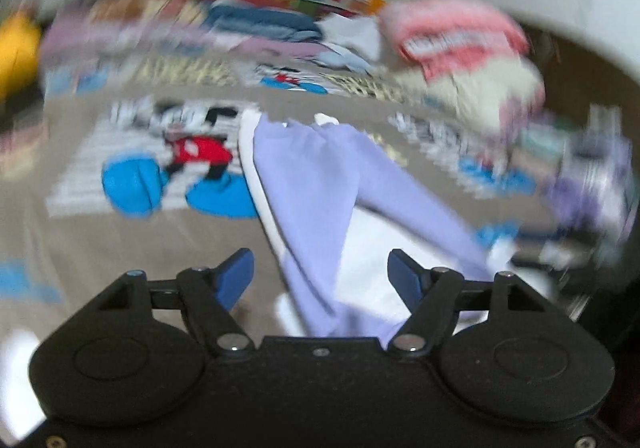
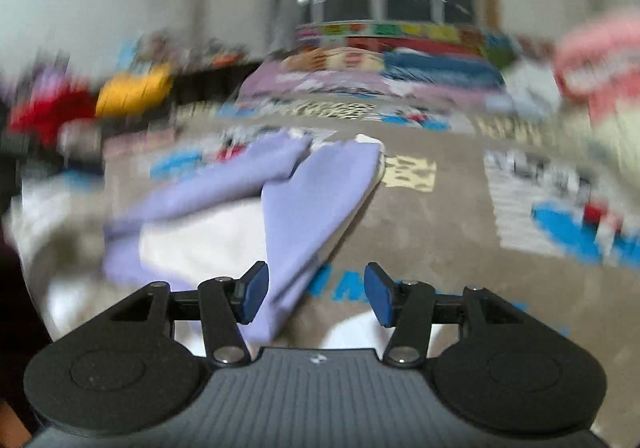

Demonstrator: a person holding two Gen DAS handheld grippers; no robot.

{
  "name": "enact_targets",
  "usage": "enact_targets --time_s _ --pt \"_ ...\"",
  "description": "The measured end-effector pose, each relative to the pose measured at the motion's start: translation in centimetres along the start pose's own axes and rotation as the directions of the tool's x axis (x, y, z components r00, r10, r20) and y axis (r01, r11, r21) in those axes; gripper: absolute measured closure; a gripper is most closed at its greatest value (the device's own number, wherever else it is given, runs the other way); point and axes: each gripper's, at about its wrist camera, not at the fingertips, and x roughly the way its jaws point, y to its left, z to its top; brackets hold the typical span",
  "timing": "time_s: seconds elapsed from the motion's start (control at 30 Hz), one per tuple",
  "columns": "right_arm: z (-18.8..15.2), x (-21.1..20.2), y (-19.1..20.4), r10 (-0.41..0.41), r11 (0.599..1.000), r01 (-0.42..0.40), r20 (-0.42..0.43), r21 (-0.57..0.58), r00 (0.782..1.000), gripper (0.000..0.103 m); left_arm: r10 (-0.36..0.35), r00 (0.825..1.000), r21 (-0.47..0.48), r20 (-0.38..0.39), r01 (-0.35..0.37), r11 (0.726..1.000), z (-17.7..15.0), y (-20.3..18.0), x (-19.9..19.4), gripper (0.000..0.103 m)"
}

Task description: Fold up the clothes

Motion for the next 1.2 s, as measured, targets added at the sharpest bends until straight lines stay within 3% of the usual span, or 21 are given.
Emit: enact_targets --time_s 0.07,0.17,0.27,0.4,0.47,0.53,0.63,0.7,0.77,0.87,1.03,1.1,1.13,1.2 --pt "-0.5 0.1 1.0 -0.024 0.995 0.022 -0.025 -0.101 0.999 0.049 0.050 0.999 0.181 -0.010 -0.047 0.982 -0.6 -1.5 0.2 0.030" --pt "-1.1 0.4 2.6 -0.051 0.976 0.040 -0.048 -0.216 0.998 0.049 0.090 0.995 0.432 -0.031 -0.068 0.899 -2.5 -3.3 0.8 0.030" --pt "-1.8 0.7 4.4 -0.081 0.941 0.057 -0.061 -0.332 0.995 0.049 0.131 0.991 0.632 -0.038 -0.078 0.771 -5.0 -4.8 1.5 0.030" --pt "-2.8 1.1 6.7 -0.125 0.875 0.082 -0.059 -0.476 0.990 0.049 0.185 0.982 0.825 0.035 -0.133 0.550 -8.6 -6.0 2.9 0.030" --pt "-3.1 1.5 7.6 -0.141 0.843 0.105 -0.029 -0.528 0.990 0.049 0.190 0.977 0.855 0.096 -0.179 0.487 -9.4 -6.2 3.5 0.030" --pt "-3.3 2.1 8.2 -0.152 0.817 0.128 0.004 -0.563 0.988 0.049 0.191 0.970 0.866 0.152 -0.224 0.447 -10.0 -6.2 4.1 0.030" --pt "-3.4 2.9 8.9 -0.149 0.792 0.151 0.052 -0.592 0.987 0.049 0.200 0.953 0.851 0.227 -0.294 0.435 -9.8 -5.7 5.1 0.030" --pt "-3.2 3.2 8.7 -0.153 0.779 0.174 0.087 -0.602 0.984 0.037 0.201 0.943 0.851 0.265 -0.327 0.412 -9.8 -5.4 5.8 0.030" --pt "-3.0 3.2 8.6 -0.184 0.741 0.233 0.143 -0.630 0.973 0.028 0.197 0.933 0.856 0.302 -0.356 0.375 -9.8 -5.3 6.0 0.030" --pt "-2.8 3.2 8.4 -0.189 0.688 0.262 0.181 -0.677 0.965 0.026 0.187 0.919 0.862 0.346 -0.390 0.323 -10.0 -4.9 5.5 0.030" --pt "-2.7 3.5 7.9 -0.120 0.624 0.223 0.190 -0.749 0.974 0.027 0.135 0.937 0.888 0.322 -0.348 0.299 -9.8 -4.0 5.9 0.039" --pt "-2.4 4.0 7.9 -0.091 0.595 0.210 0.194 -0.776 0.977 0.029 0.122 0.942 0.901 0.313 -0.335 0.276 -9.3 -4.0 6.8 0.053" --pt "-2.2 4.4 7.9 -0.077 0.580 0.204 0.196 -0.788 0.978 0.031 0.119 0.943 0.906 0.310 -0.331 0.265 -9.1 -4.1 7.2 0.056" --pt "-1.9 4.9 8.1 -0.051 0.559 0.183 0.187 -0.809 0.981 0.048 0.116 0.946 0.914 0.302 -0.322 0.248 -9.0 -4.2 7.7 0.068"
